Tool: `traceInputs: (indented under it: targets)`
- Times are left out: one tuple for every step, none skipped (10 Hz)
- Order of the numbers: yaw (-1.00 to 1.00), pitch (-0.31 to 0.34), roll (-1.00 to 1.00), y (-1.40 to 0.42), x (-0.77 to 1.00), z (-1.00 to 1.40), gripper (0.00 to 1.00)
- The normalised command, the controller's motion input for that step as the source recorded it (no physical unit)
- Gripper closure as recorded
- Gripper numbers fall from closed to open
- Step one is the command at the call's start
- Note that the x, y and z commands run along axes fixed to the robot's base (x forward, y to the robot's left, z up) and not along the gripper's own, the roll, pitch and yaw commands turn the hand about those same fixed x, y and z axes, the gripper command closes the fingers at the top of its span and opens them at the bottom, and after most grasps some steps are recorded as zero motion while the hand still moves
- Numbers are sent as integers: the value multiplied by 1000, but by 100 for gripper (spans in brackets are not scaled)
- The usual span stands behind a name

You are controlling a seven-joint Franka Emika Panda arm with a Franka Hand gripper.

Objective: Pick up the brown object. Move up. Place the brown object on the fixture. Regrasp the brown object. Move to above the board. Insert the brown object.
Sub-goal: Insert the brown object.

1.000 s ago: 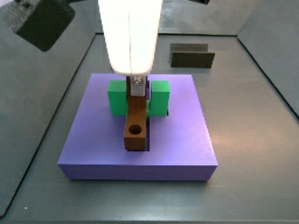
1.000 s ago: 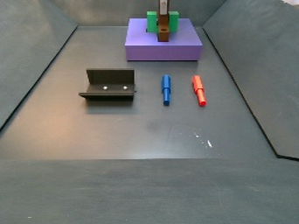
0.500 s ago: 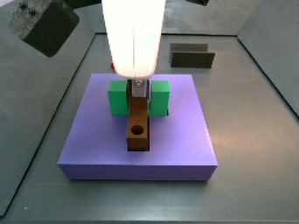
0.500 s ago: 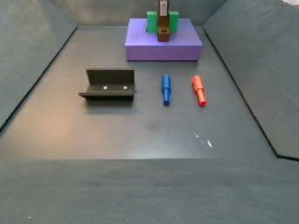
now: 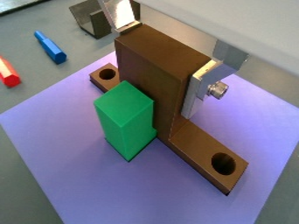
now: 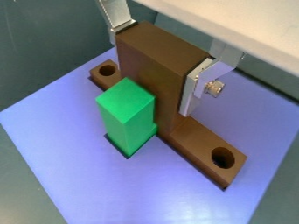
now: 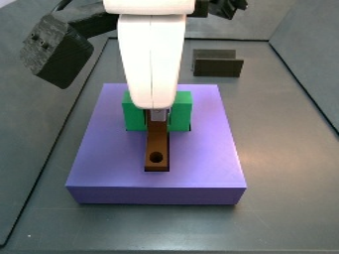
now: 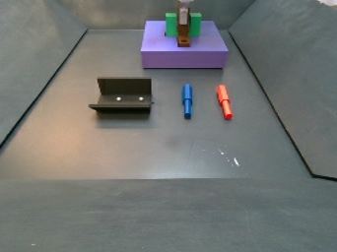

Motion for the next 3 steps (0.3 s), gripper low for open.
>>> traceInputs:
  targets:
    - [0,-166,54,-66,0,-869,100]
    - [0,0,0,0,0,-31,100]
    - [0,0,0,0,0,0,100]
